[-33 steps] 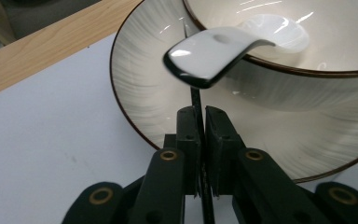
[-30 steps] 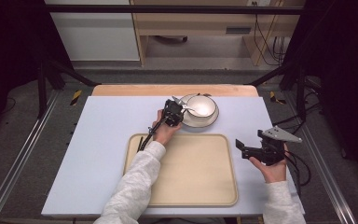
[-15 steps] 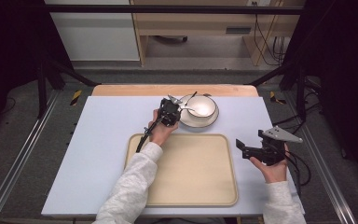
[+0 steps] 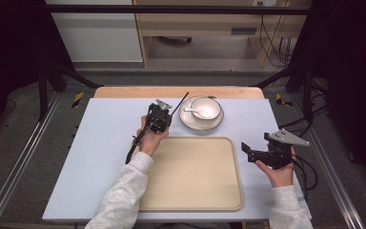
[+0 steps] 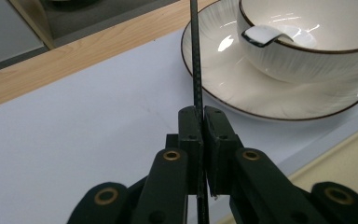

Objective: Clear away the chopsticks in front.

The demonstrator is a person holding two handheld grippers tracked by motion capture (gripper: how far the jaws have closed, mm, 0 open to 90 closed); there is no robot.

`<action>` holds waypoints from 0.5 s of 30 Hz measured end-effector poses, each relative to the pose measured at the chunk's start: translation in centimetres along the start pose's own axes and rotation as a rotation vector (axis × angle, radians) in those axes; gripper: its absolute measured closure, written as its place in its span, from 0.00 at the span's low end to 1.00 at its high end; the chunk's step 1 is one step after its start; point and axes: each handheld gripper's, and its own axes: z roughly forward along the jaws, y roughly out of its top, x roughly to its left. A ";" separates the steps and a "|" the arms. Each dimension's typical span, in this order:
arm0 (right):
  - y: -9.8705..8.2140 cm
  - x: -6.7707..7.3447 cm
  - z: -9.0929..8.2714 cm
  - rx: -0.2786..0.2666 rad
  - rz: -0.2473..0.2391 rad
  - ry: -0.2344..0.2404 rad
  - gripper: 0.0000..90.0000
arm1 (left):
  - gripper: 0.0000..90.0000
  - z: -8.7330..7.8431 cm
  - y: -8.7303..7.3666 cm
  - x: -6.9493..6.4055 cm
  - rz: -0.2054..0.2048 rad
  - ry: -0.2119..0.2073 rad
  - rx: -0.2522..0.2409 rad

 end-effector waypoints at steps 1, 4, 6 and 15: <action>0.0 0.0 0.0 0.000 -0.002 -0.001 0.06 | 0.95 -0.4 -0.3 0.2 -0.008 -0.005 -0.006; 0.0 0.0 -0.1 -0.003 0.001 -0.001 0.06 | 0.95 -2.1 -1.2 0.5 -0.024 0.004 -0.028; 0.0 0.0 -0.1 -0.002 0.000 -0.002 0.06 | 0.95 -2.6 -1.4 0.6 -0.033 0.009 -0.038; 0.1 0.1 -0.2 -0.007 0.003 0.000 0.06 | 0.95 -7.4 -4.1 0.3 -0.089 0.041 -0.103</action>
